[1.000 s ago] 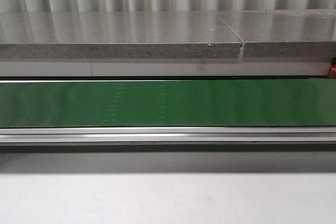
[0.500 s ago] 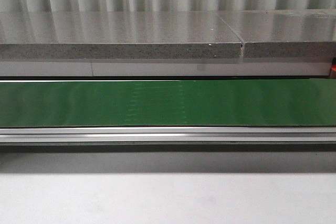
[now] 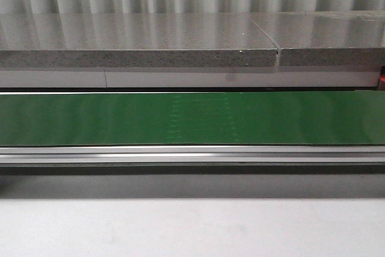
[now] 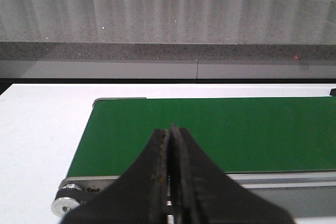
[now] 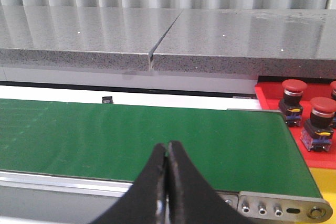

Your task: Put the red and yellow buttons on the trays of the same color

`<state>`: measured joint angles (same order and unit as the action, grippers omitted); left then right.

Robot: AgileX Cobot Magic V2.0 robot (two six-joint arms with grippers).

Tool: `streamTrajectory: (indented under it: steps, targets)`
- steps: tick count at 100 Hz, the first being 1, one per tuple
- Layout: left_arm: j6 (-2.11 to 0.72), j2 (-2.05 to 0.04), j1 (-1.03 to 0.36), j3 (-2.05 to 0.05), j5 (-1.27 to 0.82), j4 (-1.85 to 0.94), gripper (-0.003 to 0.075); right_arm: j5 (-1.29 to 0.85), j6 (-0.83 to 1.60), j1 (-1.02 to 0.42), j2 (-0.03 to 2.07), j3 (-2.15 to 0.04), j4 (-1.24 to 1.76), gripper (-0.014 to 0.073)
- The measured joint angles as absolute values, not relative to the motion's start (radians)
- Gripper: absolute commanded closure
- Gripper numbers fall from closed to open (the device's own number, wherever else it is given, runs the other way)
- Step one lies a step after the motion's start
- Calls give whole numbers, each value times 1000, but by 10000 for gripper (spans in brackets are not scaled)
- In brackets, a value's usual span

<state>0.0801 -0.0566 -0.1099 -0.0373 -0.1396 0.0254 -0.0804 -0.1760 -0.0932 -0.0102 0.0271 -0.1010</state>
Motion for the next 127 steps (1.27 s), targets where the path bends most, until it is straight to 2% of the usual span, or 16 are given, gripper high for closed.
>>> streamTrajectory:
  steps: [36, 127]
  targets:
    - [83, 4, -24, -4, -96, 25, 740, -80, -176, -93, -10, 27, -101, 661]
    - [83, 4, -24, -4, -89, 25, 740, -80, -176, -93, -10, 27, -101, 661]
